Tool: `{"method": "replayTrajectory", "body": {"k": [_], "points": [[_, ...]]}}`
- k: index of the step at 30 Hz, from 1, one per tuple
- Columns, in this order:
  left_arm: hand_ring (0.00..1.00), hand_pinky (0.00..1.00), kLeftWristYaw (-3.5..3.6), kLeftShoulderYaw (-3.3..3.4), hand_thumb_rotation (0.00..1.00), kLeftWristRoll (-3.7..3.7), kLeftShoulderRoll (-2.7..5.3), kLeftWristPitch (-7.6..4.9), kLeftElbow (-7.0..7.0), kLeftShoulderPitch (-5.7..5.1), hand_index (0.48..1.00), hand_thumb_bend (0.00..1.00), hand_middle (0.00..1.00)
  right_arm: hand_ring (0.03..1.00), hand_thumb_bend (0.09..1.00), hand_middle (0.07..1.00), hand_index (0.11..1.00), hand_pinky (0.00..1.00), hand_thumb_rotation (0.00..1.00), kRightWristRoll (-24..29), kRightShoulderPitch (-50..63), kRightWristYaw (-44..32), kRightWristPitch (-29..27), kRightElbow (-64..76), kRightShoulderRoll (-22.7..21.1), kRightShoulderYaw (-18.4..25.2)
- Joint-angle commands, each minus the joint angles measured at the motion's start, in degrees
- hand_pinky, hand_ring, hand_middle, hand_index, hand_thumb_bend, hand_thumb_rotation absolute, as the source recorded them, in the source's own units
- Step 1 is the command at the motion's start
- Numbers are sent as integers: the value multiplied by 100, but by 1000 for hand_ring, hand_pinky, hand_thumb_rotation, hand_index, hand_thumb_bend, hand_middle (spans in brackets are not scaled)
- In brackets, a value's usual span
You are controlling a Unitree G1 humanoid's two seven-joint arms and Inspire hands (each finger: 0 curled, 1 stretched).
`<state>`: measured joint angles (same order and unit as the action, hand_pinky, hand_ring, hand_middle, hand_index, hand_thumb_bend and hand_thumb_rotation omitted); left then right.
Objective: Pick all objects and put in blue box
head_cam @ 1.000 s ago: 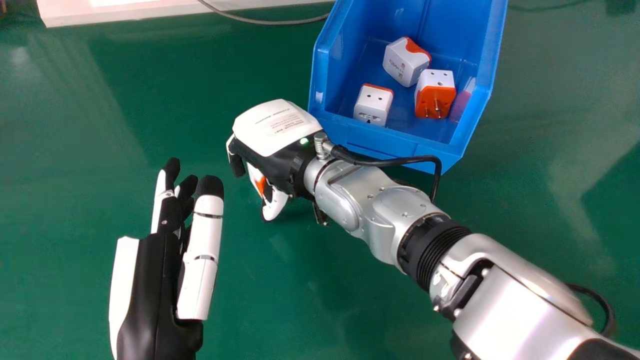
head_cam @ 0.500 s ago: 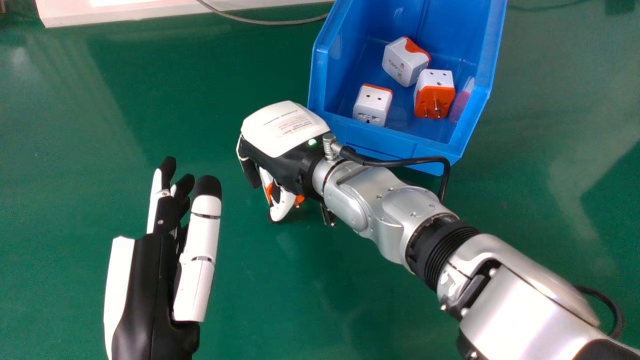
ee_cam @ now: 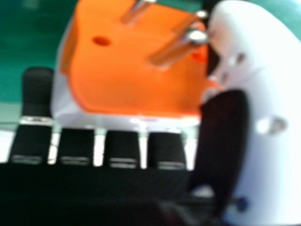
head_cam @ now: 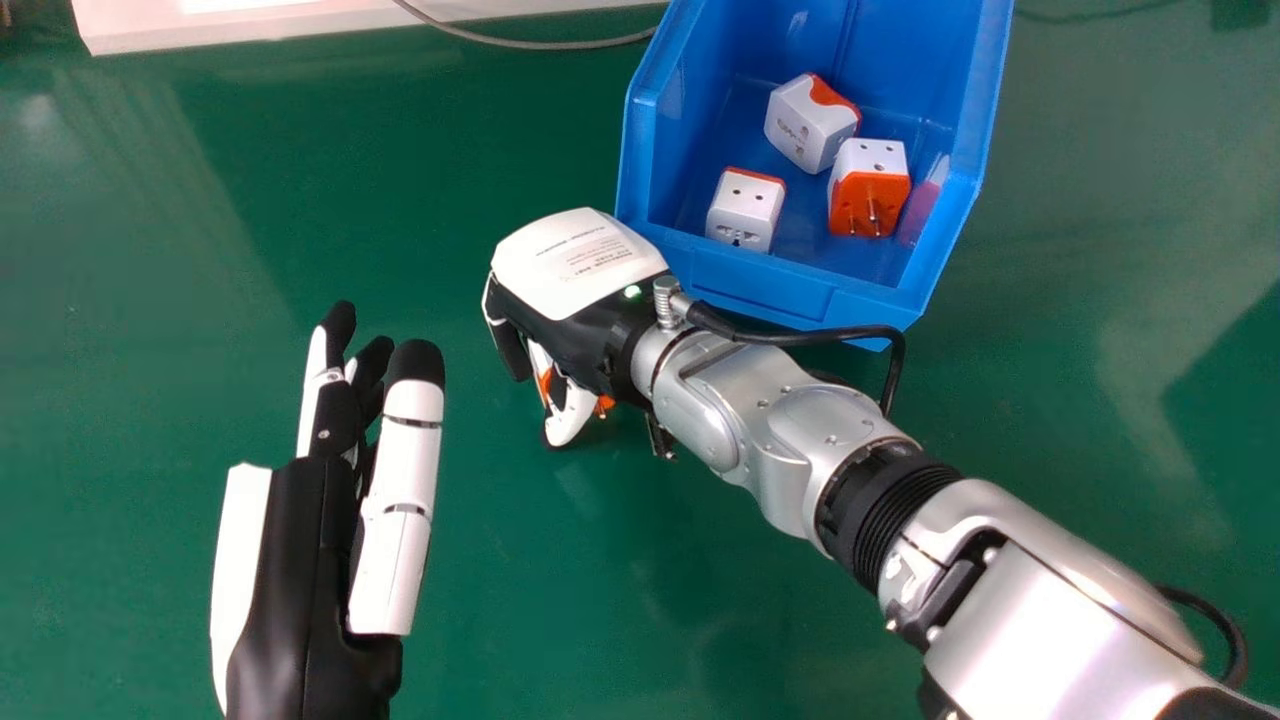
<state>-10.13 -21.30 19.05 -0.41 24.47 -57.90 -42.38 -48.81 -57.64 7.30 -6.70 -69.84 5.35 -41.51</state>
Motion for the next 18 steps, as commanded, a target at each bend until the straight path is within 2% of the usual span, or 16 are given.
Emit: {"method": "replayTrajectory", "body": {"k": [1, 9, 15, 18], "points": [[966, 918, -7, -141, 1000, -24, 141, -3, -189, 30, 990, 466, 957, 467, 517, 526, 443, 417, 0, 128, -42, 129, 52, 117, 3, 102], [966, 917, -9, -53, 1000, -102, 129, 68, -138, 161, 990, 465, 956, 459, 517, 523, 444, 403, 0, 371, 64, 149, 152, 226, 88, 346], [966, 917, -19, -60, 1000, -108, 140, 97, -124, 199, 990, 464, 956, 456, 511, 521, 447, 388, 0, 738, 214, -46, 185, 630, 21, 676], [965, 916, -12, -37, 1000, -117, 142, 105, -103, 228, 990, 463, 956, 454, 508, 523, 449, 381, 0, 969, 388, -147, 155, 982, -85, 863]]}}
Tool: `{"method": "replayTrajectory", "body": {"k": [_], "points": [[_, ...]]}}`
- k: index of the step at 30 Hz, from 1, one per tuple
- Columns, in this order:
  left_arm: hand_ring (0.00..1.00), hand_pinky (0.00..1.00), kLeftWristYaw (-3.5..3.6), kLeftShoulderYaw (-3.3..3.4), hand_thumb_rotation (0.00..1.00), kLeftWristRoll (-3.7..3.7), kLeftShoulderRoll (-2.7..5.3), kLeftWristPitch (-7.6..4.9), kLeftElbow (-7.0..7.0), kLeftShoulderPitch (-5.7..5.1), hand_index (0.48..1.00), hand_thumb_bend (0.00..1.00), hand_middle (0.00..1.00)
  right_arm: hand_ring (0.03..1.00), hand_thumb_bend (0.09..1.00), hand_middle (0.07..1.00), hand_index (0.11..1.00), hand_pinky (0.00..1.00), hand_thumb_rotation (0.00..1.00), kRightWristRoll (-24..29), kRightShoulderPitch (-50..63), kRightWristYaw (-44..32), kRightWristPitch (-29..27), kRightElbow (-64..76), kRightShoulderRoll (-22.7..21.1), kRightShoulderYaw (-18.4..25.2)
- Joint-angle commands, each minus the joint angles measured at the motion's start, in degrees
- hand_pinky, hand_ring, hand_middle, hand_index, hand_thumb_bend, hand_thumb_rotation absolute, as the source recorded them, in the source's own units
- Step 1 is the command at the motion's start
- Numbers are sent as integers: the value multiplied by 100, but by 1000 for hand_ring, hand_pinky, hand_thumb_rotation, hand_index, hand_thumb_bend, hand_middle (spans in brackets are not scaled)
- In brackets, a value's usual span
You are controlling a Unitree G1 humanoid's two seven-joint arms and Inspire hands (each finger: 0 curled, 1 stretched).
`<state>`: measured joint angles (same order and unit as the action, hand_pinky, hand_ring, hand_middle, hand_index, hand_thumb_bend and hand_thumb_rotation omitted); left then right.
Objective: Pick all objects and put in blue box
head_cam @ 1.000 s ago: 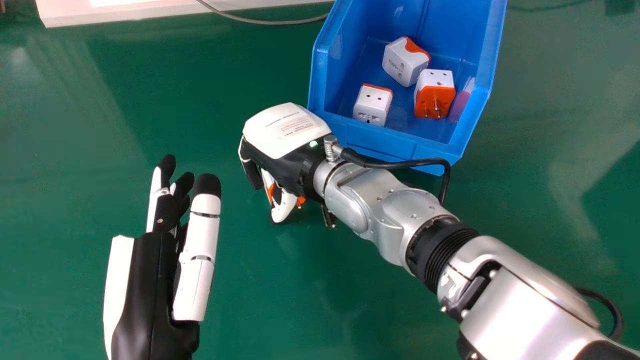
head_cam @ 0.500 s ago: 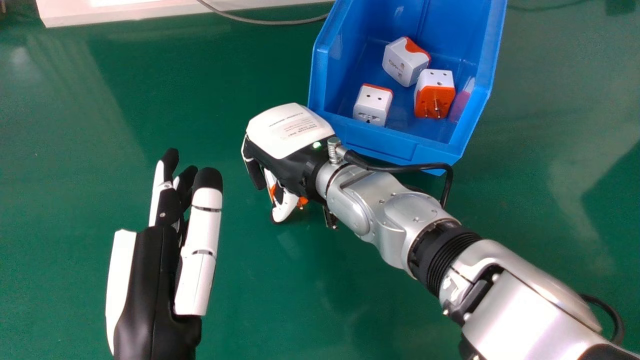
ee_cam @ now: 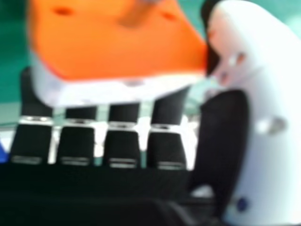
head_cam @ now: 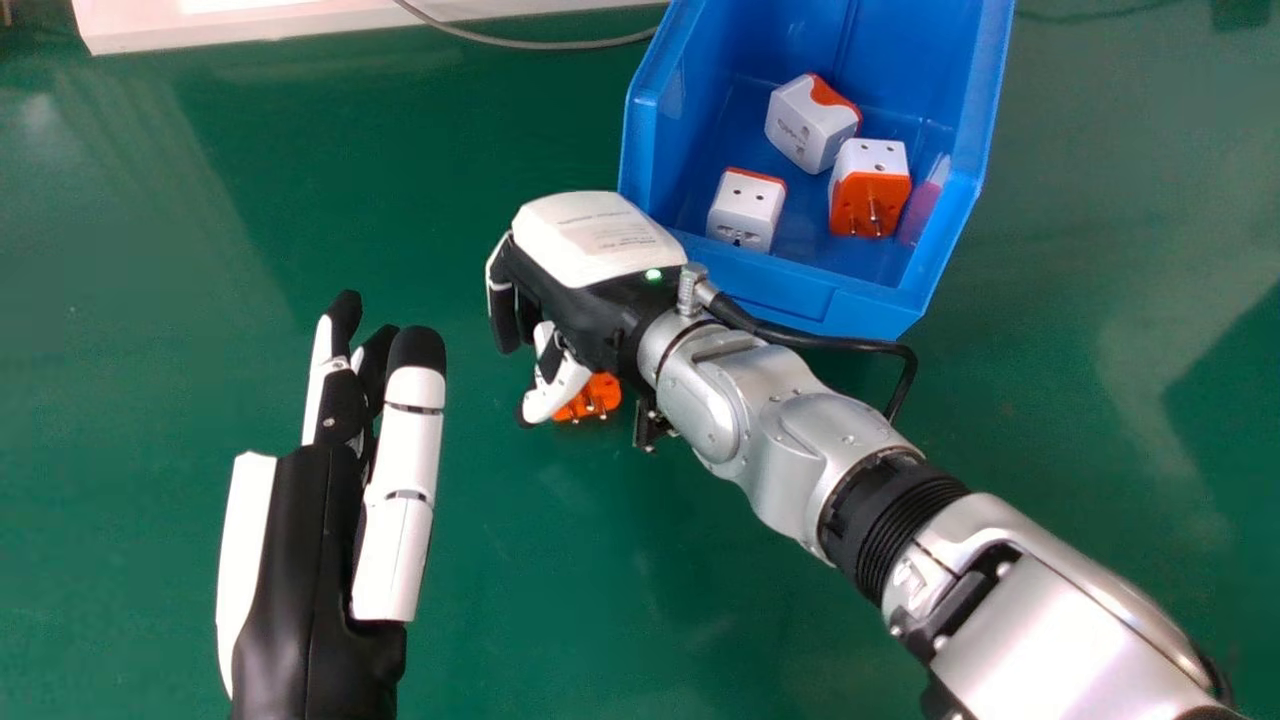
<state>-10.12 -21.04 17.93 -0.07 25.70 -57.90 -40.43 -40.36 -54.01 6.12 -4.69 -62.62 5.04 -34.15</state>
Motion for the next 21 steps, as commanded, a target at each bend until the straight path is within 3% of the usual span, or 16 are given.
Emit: {"method": "replayTrajectory", "body": {"k": [1, 4, 7, 12, 17, 21], "points": [[965, 915, -10, -48, 1000, -13, 108, -18, -91, 43, 989, 463, 956, 452, 506, 525, 451, 374, 0, 198, 98, -61, -55, 396, -90, 186], [965, 914, -5, -21, 1000, -24, 114, -13, -75, 67, 989, 462, 956, 446, 505, 519, 459, 374, 0, 374, 315, -157, -72, 802, -192, 328], [965, 912, -9, -37, 1000, -4, 121, 1, -60, 98, 989, 461, 956, 438, 503, 512, 470, 373, 0, 509, 532, -255, -84, 1217, -290, 452], [965, 910, 24, 30, 1000, -18, 119, 23, -26, 169, 989, 461, 956, 438, 501, 502, 481, 368, 0, 613, 711, -380, -21, 1608, -379, 569], [965, 909, 40, 40, 1000, 16, 138, 67, 8, 249, 989, 465, 956, 438, 500, 497, 489, 367, 0, 489, 652, -288, -37, 1531, -438, 503], [965, 908, 45, 88, 1000, -7, 143, 67, 70, 312, 989, 469, 956, 437, 500, 498, 490, 368, 0, 250, 576, -269, -54, 1516, -538, 347]]}}
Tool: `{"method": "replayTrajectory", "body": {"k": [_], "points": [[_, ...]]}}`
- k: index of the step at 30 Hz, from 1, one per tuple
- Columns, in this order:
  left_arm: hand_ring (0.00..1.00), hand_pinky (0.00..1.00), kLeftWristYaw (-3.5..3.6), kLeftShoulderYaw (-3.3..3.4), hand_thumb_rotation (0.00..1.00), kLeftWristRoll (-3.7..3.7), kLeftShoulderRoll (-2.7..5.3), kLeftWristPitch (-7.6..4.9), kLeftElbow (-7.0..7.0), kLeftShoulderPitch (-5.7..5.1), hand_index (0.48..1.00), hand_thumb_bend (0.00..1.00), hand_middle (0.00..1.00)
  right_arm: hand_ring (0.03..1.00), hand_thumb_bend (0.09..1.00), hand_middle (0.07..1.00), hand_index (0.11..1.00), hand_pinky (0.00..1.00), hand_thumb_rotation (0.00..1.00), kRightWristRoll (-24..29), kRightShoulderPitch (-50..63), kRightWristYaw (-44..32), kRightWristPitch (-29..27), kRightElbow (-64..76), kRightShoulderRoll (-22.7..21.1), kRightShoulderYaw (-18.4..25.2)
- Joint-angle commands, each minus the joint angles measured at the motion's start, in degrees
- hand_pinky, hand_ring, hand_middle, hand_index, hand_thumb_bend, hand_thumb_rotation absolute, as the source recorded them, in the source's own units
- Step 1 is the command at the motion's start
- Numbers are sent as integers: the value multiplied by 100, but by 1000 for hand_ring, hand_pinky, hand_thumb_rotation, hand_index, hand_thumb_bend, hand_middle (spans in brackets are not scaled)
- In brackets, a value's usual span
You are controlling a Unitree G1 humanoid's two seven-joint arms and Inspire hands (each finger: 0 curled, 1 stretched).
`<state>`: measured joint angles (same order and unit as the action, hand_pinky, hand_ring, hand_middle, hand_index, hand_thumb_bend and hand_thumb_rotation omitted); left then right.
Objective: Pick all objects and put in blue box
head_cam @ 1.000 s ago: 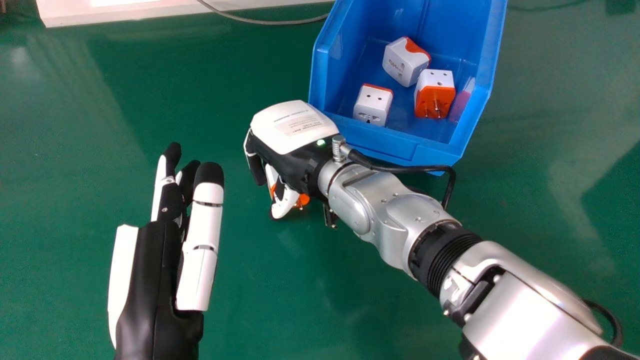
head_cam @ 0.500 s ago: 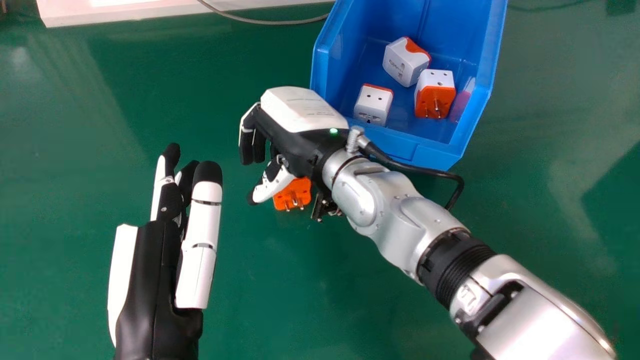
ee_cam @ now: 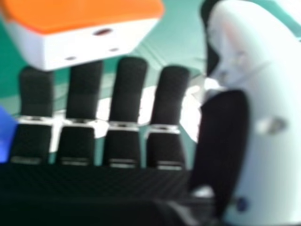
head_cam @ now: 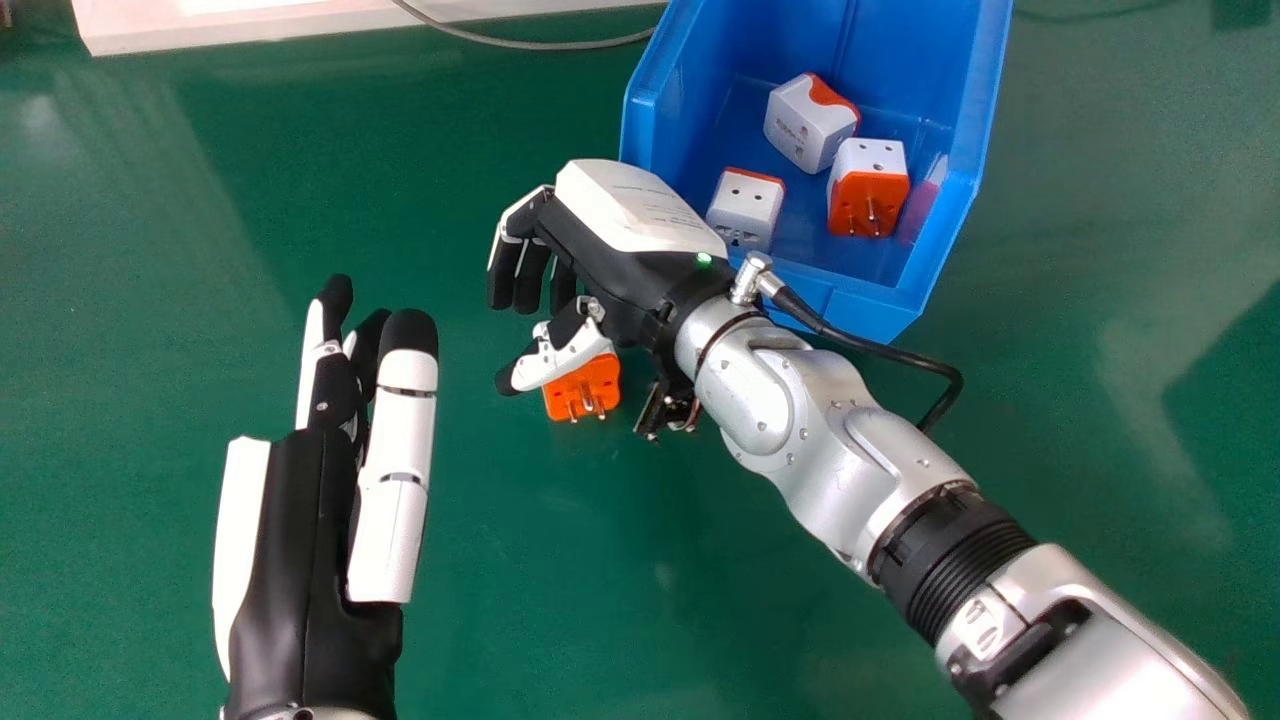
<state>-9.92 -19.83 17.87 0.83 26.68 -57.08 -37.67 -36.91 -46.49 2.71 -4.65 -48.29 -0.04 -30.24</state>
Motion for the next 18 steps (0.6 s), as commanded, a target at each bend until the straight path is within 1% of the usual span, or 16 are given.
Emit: {"method": "replayTrajectory", "body": {"k": [1, 4, 7, 8, 9, 10, 11, 12, 13, 15, 18], "points": [[965, 908, 25, -24, 1000, -5, 55, -32, 5, 52, 989, 469, 956, 437, 500, 498, 490, 368, 0, -150, -194, 50, -50, 92, -62, -92], [965, 907, 16, -12, 1000, -11, 65, -37, 39, 82, 989, 466, 956, 439, 497, 506, 505, 361, 0, -339, -284, -67, -80, 42, -155, -251], [965, 907, 8, -23, 1000, -2, 67, -46, 52, 89, 989, 463, 956, 445, 495, 523, 511, 354, 0, -376, -366, -234, -79, -22, -180, -314], [965, 907, 8, -16, 1000, -2, 68, -47, 66, 103, 989, 460, 956, 458, 490, 561, 518, 354, 0, -375, -391, -303, -82, -39, -184, -317], [965, 907, 8, -9, 1000, 0, 68, -47, 74, 114, 989, 460, 956, 458, 490, 561, 518, 354, 0, -371, -399, -359, -93, -28, -198, -319], [965, 907, 10, -4, 1000, 1, 67, -46, 78, 122, 989, 458, 956, 526, 482, 621, 573, 374, 0, -367, -401, -393, -102, -17, -209, -320], [965, 907, 8, -5, 1000, 5, 65, -51, 84, 124, 989, 458, 956, 526, 482, 621, 573, 374, 0, -365, -389, -395, -118, 2, -222, -321], [965, 908, 5, -12, 1000, 14, 64, -51, 85, 124, 989, 456, 956, 659, 595, 729, 675, 523, 0, -393, -366, -337, -146, 18, -238, -339], [965, 908, 2, -18, 1000, 22, 63, -48, 83, 123, 989, 455, 956, 708, 636, 770, 713, 578, 0, -442, -349, -254, -165, 25, -250, -368], [965, 908, 3, -7, 1000, 28, 66, -37, 98, 147, 989, 453, 956, 782, 706, 838, 776, 657, 0, -541, -350, -84, -185, -13, -251, -423], [965, 909, 5, 6, 1000, 28, 64, -35, 112, 165, 989, 452, 956, 856, 780, 905, 841, 737, 0, -633, -365, 57, -193, -57, -254, -474]]}}
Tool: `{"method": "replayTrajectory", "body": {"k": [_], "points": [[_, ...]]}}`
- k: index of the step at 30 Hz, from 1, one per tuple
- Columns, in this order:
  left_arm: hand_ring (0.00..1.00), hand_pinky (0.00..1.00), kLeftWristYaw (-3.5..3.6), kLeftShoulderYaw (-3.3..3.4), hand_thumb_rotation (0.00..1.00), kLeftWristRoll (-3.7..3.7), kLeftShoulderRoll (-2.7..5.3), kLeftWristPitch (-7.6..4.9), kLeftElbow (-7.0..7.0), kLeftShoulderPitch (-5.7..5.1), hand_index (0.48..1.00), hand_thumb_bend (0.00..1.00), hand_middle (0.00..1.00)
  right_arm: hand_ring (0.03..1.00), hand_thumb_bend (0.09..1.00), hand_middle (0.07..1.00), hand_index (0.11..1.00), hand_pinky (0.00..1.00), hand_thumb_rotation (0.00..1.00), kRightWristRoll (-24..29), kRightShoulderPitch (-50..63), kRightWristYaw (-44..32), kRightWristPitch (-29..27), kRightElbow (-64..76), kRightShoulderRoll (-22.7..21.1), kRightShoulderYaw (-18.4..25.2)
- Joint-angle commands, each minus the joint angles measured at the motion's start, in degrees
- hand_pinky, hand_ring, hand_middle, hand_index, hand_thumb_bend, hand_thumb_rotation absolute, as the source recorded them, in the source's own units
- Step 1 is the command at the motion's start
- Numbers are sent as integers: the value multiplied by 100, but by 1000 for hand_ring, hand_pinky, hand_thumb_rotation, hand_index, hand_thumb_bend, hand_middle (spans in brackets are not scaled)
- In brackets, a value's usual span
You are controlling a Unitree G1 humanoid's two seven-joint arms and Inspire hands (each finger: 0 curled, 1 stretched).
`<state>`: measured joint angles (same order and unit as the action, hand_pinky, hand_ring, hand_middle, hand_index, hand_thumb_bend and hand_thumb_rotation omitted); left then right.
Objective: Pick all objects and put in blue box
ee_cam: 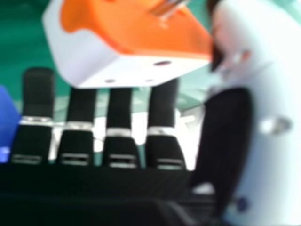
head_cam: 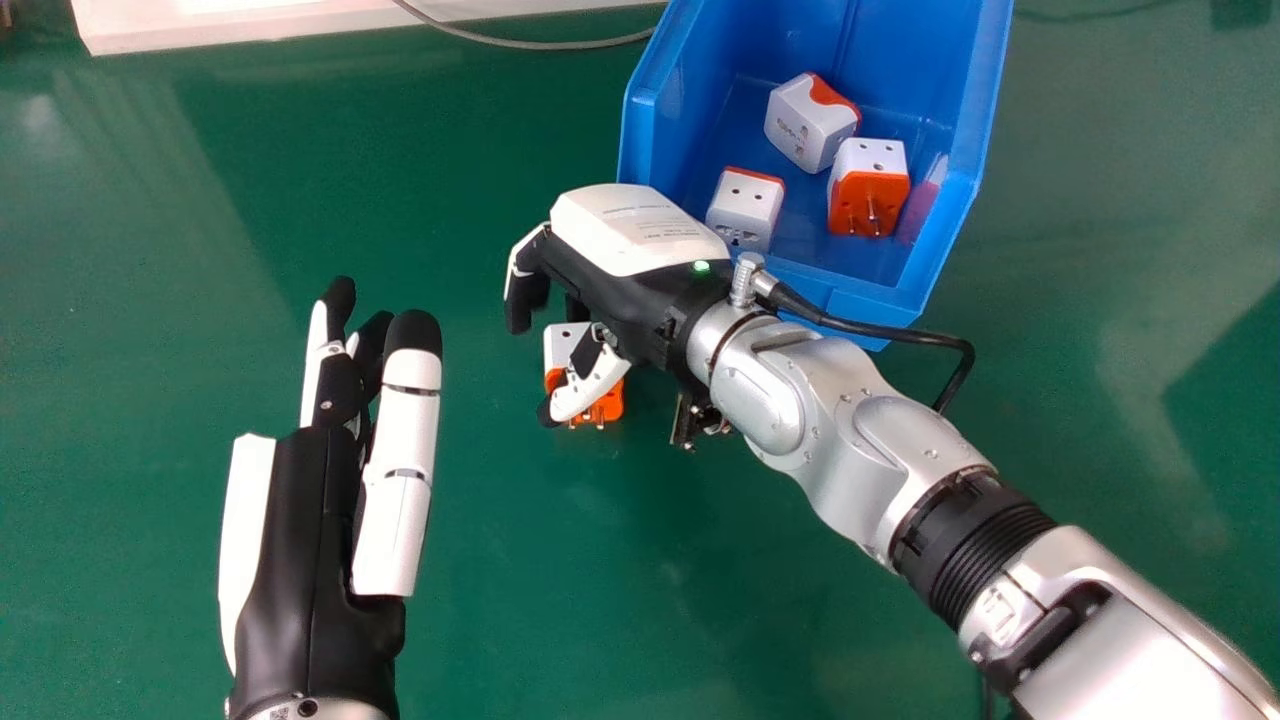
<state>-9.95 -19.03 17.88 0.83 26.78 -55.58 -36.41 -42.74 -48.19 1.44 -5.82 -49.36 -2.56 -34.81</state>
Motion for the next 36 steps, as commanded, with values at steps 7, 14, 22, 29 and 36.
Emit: {"method": "replayTrajectory", "body": {"k": [7, 14, 22, 29, 36], "points": [[965, 909, 12, -30, 1000, 13, 53, -60, 8, 78, 988, 451, 956, 949, 879, 984, 929, 860, 0, -90, -236, 270, -94, -53, -14, -61], [965, 912, 33, -6, 1000, -7, 46, -58, -18, 84, 983, 454, 956, 970, 903, 998, 948, 889, 0, -157, -281, 149, -55, -176, -44, -139], [965, 912, 52, -41, 1000, 12, 58, -24, -80, 68, 983, 455, 956, 975, 842, 1000, 954, 882, 0, -439, -321, 52, -55, -276, -139, -370], [965, 913, 68, -78, 1000, 54, 61, 54, -153, 69, 983, 455, 956, 967, 486, 1000, 943, 863, 0, -596, -298, 107, -238, -467, -207, -513], [965, 913, 74, -63, 1000, 53, 75, 139, -182, 104, 983, 457, 957, 925, 368, 963, 893, 804, 0, -728, -315, 108, -204, -621, -217, -732]]}}
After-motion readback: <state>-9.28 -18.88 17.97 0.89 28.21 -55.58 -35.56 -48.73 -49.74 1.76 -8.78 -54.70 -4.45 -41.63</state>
